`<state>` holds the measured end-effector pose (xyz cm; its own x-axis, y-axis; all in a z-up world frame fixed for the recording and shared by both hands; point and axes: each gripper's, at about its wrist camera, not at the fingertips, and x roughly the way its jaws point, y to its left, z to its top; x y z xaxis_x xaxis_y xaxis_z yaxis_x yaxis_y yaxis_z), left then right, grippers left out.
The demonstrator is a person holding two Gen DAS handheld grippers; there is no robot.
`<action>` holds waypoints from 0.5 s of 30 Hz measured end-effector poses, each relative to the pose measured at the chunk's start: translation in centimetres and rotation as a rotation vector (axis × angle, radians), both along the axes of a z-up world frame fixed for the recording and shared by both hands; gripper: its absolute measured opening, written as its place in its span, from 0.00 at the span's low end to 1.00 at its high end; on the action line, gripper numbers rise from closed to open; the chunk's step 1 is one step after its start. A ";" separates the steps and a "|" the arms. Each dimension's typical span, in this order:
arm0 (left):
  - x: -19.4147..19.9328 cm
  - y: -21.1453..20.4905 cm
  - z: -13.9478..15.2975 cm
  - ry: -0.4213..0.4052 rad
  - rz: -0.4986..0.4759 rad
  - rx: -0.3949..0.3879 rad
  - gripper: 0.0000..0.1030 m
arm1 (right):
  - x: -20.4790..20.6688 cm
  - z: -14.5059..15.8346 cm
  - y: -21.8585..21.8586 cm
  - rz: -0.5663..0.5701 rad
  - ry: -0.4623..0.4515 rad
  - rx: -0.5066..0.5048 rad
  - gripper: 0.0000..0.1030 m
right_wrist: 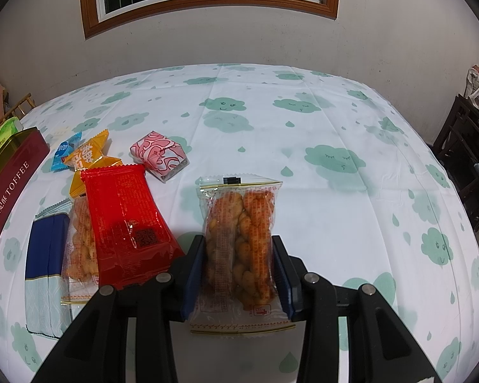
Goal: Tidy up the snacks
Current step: 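Carry the blue-wrapped candy into the gold tin and open the left gripper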
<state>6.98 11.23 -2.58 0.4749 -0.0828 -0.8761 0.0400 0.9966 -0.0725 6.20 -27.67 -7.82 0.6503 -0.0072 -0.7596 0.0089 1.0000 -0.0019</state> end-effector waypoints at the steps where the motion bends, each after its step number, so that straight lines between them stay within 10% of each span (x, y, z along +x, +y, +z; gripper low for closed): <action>1: 0.0 0.0 -0.1 0.003 -0.001 0.000 0.21 | 0.0 0.0 0.0 0.000 0.000 0.000 0.40; 15: 0.1 0.0 -1.0 0.035 0.018 0.023 0.25 | 0.0 0.0 0.0 0.000 0.000 -0.002 0.40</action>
<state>7.11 11.23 -3.61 0.4453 -0.0547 -0.8937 0.0203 0.9985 -0.0510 6.20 -27.69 -7.80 0.6501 -0.0084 -0.7598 0.0087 1.0000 -0.0035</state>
